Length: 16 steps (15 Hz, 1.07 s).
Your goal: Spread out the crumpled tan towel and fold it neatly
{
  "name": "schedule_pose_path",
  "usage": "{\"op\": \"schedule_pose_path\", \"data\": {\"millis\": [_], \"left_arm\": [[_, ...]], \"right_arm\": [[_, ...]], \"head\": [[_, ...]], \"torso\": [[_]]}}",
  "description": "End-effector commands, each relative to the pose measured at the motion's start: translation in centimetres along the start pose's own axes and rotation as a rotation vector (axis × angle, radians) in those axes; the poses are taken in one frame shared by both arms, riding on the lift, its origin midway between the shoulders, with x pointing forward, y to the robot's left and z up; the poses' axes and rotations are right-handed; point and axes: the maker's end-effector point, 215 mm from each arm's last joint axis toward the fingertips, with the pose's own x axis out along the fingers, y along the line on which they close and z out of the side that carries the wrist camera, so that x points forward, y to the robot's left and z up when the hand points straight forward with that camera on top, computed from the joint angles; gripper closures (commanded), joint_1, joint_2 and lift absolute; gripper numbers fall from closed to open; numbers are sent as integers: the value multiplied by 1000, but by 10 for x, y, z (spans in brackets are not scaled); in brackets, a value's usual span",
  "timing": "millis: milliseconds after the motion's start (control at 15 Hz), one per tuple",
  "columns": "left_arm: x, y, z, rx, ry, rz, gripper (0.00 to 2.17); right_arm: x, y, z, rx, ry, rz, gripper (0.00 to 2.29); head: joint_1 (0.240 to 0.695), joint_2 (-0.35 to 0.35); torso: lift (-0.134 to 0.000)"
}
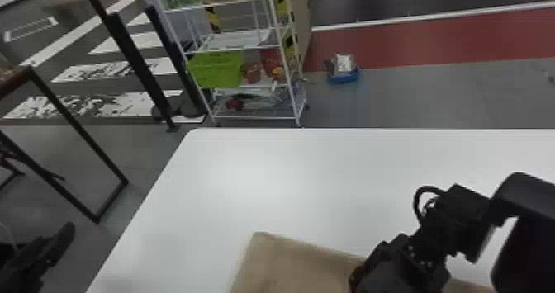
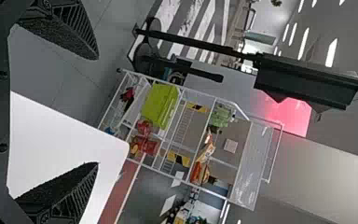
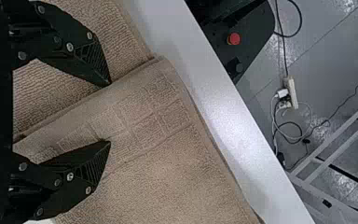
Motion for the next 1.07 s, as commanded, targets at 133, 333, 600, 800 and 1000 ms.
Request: {"op": "schedule_pose_path", "data": {"millis": [133,333,600,800,1000], "left_arm": [[0,0,1,2,-1,-1,76],[1,0,3,5,-2,-1,76],[0,3,4,5,-5,5,76],[-1,5,5,6,-6,7,76],[-1,6,4,4,-5,10,76]], "right_arm": [[-5,-4,0,31,-16,-2,589],[-9,-9,-2,81,-23,-8,485],[-14,-13,-2,96,-33,-20,485],[-15,-15,-1,89,-33,-23,488],[-12,-15,2,75,-31,-19,488]], "head": [[695,350],[695,350],[695,350],[695,350],[695,350]], "torso": [[-122],[-122],[-122],[-122],[-122]]}}
